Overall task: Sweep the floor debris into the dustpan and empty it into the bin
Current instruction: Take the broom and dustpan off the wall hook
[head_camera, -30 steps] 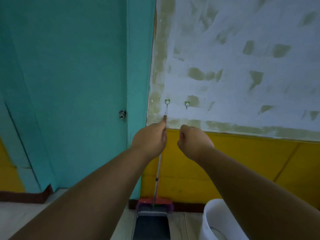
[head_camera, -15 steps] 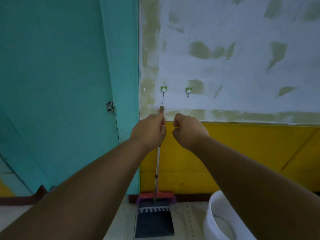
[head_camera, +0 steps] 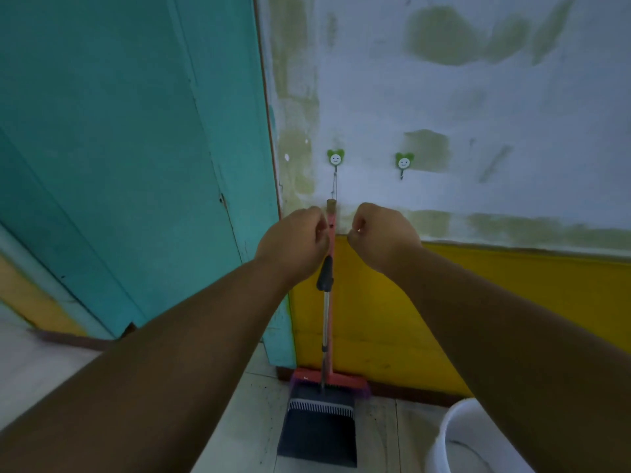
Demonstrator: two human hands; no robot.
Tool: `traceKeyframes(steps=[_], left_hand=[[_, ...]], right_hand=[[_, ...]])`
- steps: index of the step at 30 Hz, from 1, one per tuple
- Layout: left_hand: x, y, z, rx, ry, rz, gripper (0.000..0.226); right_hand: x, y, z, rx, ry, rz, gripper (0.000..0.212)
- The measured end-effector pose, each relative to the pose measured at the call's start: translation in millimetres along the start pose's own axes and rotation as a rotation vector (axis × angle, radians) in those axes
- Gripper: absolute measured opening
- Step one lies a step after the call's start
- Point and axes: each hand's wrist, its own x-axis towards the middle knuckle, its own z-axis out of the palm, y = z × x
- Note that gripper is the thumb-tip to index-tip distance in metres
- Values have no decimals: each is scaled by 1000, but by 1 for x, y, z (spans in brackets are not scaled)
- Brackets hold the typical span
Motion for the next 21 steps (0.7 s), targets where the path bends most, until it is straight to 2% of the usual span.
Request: traceKeyframes(steps=[7, 13, 21], left_hand=[[45, -22, 18, -31, -22, -52, 9], [95, -47, 44, -141, -64, -9, 14], [140, -65, 70, -228, -68, 13, 20]], right_hand=[[55, 4, 28, 90, 44, 41, 10], [95, 4, 43, 94, 107, 126, 19], [131, 7, 70, 134, 235, 217, 18]])
